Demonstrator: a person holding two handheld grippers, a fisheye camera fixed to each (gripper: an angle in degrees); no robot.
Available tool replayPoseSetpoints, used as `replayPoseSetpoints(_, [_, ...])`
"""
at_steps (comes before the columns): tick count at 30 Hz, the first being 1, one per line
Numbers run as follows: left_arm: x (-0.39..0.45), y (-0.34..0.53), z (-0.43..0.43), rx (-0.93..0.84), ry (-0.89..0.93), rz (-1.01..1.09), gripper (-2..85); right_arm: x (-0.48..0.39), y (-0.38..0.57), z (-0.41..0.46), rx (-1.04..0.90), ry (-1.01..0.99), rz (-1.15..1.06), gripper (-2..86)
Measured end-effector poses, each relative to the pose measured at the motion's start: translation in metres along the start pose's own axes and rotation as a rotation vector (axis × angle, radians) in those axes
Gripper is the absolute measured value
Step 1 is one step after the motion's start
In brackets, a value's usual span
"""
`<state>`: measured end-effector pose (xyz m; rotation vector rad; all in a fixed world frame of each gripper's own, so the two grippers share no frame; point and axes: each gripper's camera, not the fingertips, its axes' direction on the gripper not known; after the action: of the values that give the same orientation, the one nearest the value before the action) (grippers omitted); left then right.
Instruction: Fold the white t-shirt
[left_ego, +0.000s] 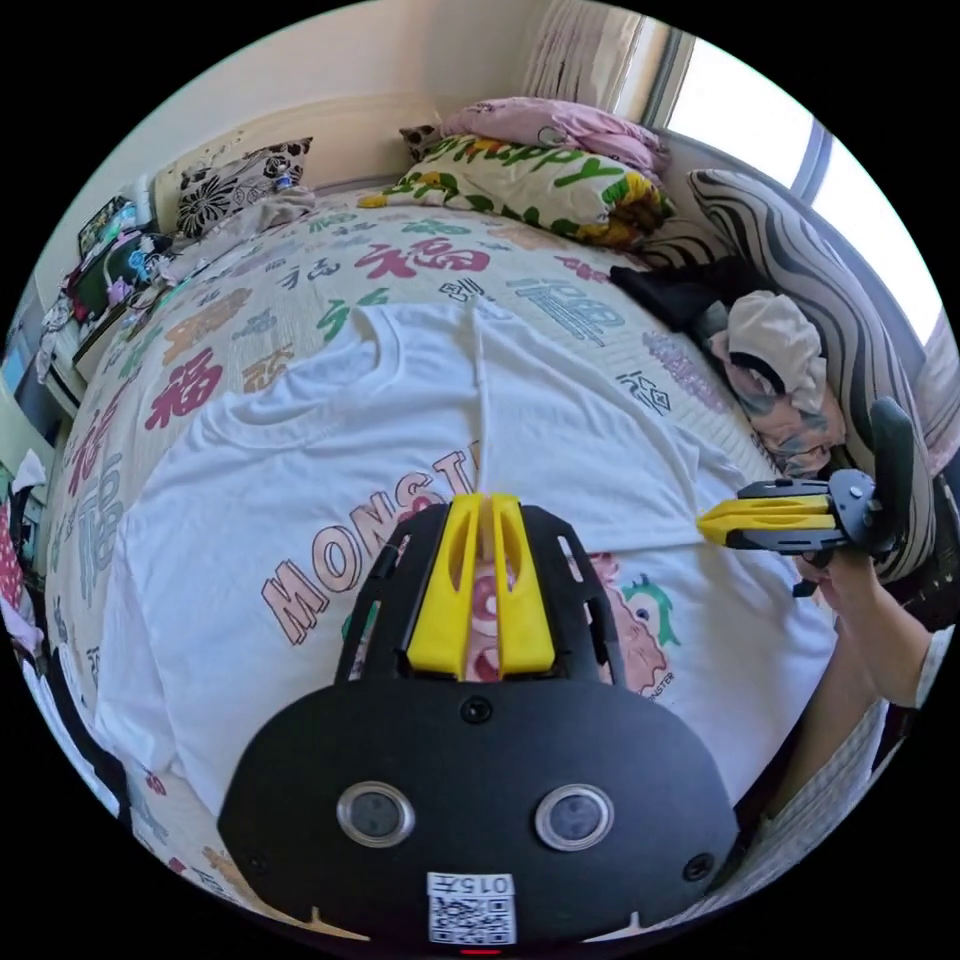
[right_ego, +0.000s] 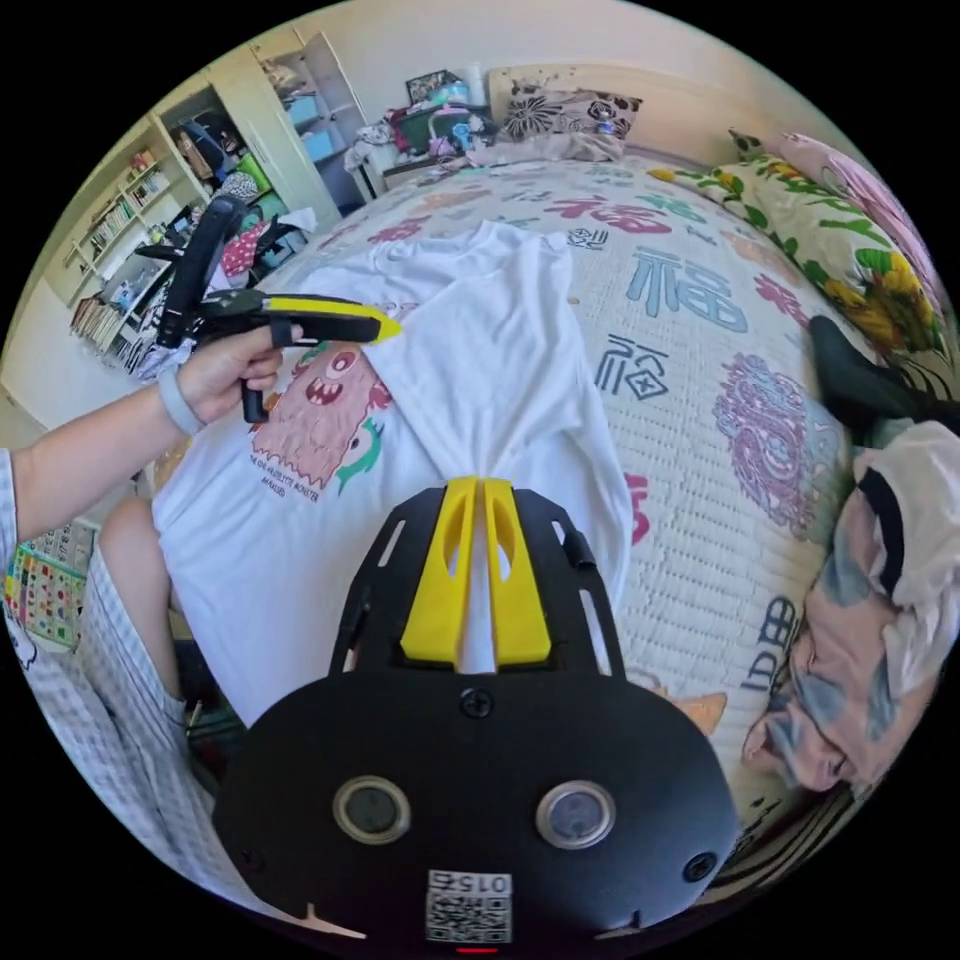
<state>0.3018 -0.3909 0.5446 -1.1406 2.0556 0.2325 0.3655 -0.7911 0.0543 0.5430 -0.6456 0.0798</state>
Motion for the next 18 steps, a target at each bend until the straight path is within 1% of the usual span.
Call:
replayPoseSetpoints(1, [-0.001, 0.006, -0.003, 0.021, -0.009, -0.010, 0.7, -0.005, 0.002, -0.001, -0.023, 0.032, 0.033, 1.7])
replayPoseSetpoints(3, [-0.012, 0.035, -0.025, 0.107, -0.075, -0.103, 0.9, -0.012, 0.008, -0.004, -0.039, 0.062, 0.081, 1.6])
replayPoseSetpoints(4, [-0.016, 0.044, -0.033, 0.127, -0.077, -0.129, 0.9, -0.018, 0.012, -0.006, -0.059, 0.066, 0.082, 1.4])
replayPoseSetpoints(7, [-0.047, 0.104, -0.076, 0.255, -0.075, -0.231, 1.0, -0.042, 0.014, -0.012, -0.077, 0.107, 0.059, 0.2])
replayPoseSetpoints(9, [-0.081, 0.165, -0.109, 0.350, -0.099, -0.350, 1.2, -0.060, 0.005, -0.014, -0.063, 0.113, 0.044, -0.1])
replayPoseSetpoints(10, [-0.091, 0.180, -0.116, 0.363, -0.109, -0.385, 1.4, -0.075, -0.005, -0.014, -0.046, 0.097, 0.032, -0.2])
replayPoseSetpoints(12, [-0.126, 0.236, -0.135, 0.391, -0.172, -0.528, 2.2, -0.101, -0.027, -0.010, -0.008, 0.049, 0.003, -0.2])
replayPoseSetpoints(13, [-0.134, 0.248, -0.139, 0.400, -0.190, -0.559, 2.5, -0.120, -0.046, -0.005, 0.014, 0.012, -0.027, -0.1])
replayPoseSetpoints(14, [-0.148, 0.272, -0.144, 0.421, -0.222, -0.633, 3.3, -0.131, -0.056, 0.000, 0.020, -0.006, -0.044, 0.0])
replayPoseSetpoints(15, [-0.162, 0.291, -0.147, 0.445, -0.219, -0.724, 4.2, -0.155, -0.080, 0.010, 0.023, -0.038, -0.084, 0.3])
replayPoseSetpoints(18, [-0.191, 0.315, -0.148, 0.475, -0.170, -0.831, 6.2, -0.220, -0.142, 0.039, 0.015, -0.124, -0.196, 1.3])
